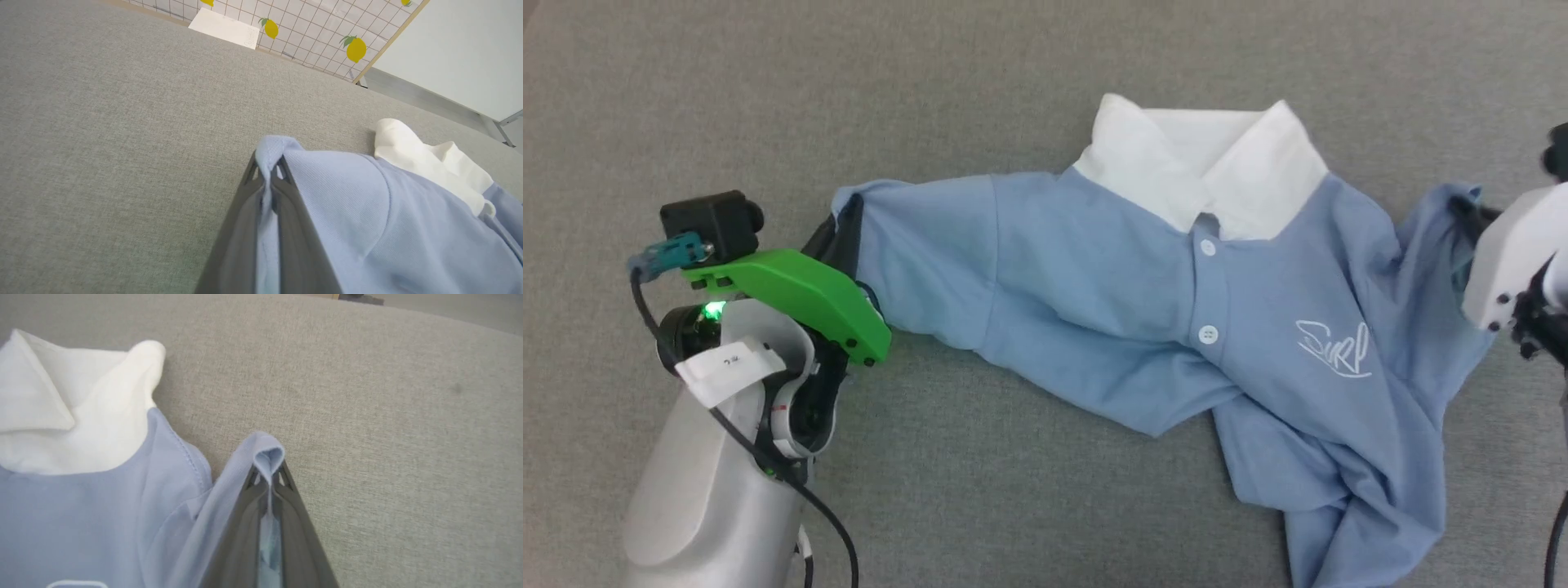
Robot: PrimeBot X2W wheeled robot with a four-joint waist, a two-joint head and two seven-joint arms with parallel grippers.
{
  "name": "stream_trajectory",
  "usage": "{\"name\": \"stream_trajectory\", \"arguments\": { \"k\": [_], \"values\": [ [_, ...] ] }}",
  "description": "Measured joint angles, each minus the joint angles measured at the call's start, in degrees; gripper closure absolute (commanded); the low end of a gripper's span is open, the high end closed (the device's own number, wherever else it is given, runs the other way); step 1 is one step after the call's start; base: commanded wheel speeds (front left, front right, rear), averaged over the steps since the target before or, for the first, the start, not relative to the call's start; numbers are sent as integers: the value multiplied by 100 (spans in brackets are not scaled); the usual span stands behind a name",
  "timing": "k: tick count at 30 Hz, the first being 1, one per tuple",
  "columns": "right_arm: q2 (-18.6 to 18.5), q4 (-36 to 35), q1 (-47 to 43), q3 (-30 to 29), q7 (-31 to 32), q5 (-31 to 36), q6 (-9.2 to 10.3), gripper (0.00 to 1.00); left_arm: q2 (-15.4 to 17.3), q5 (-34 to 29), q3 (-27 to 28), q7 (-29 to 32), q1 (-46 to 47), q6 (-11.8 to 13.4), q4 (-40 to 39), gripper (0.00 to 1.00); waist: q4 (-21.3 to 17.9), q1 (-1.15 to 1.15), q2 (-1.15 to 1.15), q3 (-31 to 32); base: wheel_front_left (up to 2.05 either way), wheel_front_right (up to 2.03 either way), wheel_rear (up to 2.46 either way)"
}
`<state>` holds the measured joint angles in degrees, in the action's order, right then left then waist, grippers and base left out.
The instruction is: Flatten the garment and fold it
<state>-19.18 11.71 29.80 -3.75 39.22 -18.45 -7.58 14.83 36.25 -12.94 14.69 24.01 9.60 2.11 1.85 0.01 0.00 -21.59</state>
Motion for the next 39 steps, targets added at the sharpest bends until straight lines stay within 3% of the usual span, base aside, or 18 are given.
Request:
{"name": "stream_trajectory", "arguments": {
  "k": [6,9,16,21,27,32,39],
  "values": [
    [290,-307,190,-670,-110,-531,0,100,22,64,129,-229,242,-119,10,100,-82,0,0,367,0,0,0],
    [383,-495,560,-1009,-26,-764,0,100,134,22,174,-185,857,-176,23,100,-115,0,0,544,0,0,0],
    [469,-546,1970,-1486,301,-806,0,100,760,-379,238,214,2691,-271,628,100,-206,-1,0,687,0,0,0],
    [850,48,3286,-2047,268,-303,0,100,1099,-990,70,459,3992,-180,1370,100,-274,-1,0,495,0,0,0],
    [1395,506,5149,-2871,-479,409,0,100,1235,-1594,-104,479,5501,7,1770,100,-337,-1,0,46,0,0,0],
    [1606,871,6368,-2984,-1248,698,0,100,1471,-1994,-81,64,6464,111,1964,100,-402,0,0,-429,0,0,0],
    [1635,1214,6783,-2971,-1656,662,0,100,1433,-2053,-67,-527,6911,137,2323,100,-444,0,0,-1010,0,0,0]
  ]
}}
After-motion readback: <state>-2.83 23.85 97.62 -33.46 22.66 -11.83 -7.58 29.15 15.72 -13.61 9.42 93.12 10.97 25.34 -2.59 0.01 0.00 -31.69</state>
